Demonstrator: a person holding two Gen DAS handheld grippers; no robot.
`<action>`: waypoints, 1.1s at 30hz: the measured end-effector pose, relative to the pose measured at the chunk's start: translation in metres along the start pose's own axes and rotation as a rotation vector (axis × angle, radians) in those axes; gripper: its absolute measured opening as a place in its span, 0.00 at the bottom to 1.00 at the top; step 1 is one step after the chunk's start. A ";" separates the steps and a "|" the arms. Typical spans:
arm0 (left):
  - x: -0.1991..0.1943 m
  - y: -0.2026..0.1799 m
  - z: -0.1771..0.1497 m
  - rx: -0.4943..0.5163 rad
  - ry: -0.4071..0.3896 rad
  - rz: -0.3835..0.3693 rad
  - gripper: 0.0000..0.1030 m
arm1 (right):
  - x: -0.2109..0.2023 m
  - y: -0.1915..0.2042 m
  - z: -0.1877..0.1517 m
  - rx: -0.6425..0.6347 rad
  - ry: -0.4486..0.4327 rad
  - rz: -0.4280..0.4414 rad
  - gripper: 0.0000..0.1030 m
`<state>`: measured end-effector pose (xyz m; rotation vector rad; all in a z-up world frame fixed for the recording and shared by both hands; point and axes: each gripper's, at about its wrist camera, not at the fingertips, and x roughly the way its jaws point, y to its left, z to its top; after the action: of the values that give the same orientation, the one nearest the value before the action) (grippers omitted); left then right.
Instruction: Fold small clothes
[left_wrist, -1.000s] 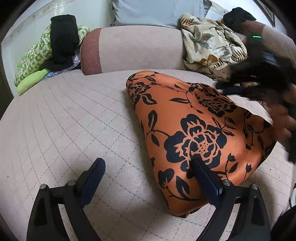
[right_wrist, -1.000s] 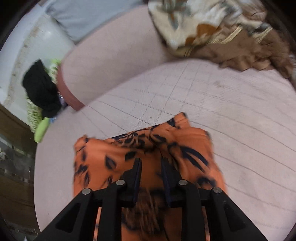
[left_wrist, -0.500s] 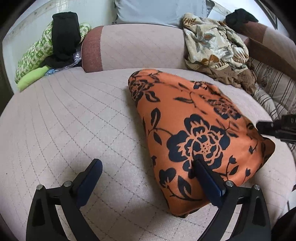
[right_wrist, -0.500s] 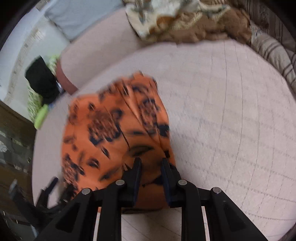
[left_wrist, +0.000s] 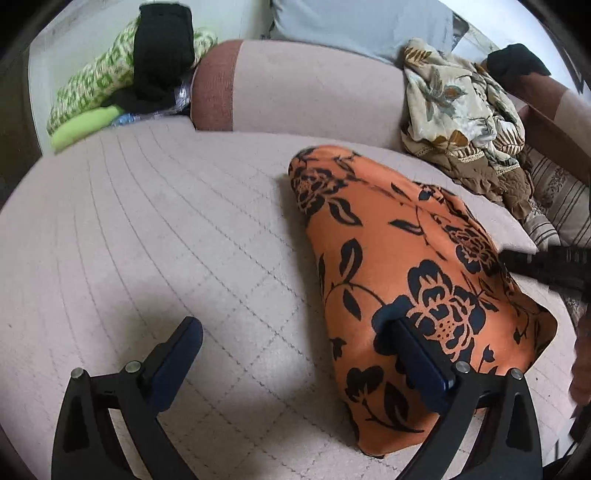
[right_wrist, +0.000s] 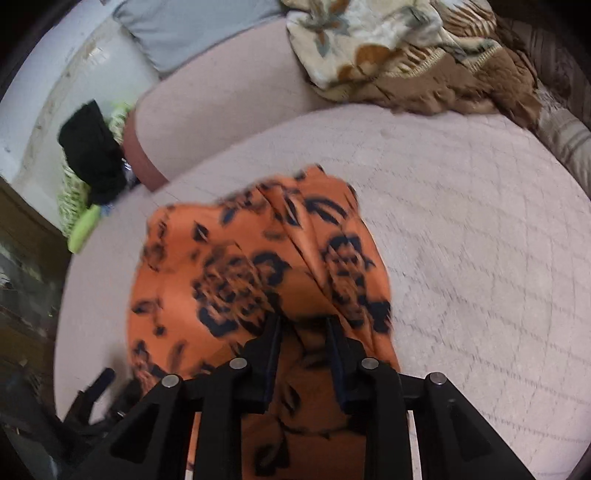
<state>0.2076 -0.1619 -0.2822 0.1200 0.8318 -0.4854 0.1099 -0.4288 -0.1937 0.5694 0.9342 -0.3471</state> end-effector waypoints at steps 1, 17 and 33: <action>-0.001 0.000 0.000 0.003 -0.010 0.006 0.99 | 0.001 0.003 0.005 -0.001 -0.014 -0.004 0.27; -0.015 -0.015 -0.001 0.127 -0.067 0.102 1.00 | -0.014 0.006 -0.006 0.101 0.023 0.076 0.26; -0.011 -0.015 -0.002 0.142 -0.057 0.098 1.00 | -0.008 0.011 -0.031 0.053 0.059 0.057 0.27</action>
<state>0.1932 -0.1708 -0.2745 0.2758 0.7320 -0.4530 0.0914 -0.4012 -0.1981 0.6561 0.9664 -0.3059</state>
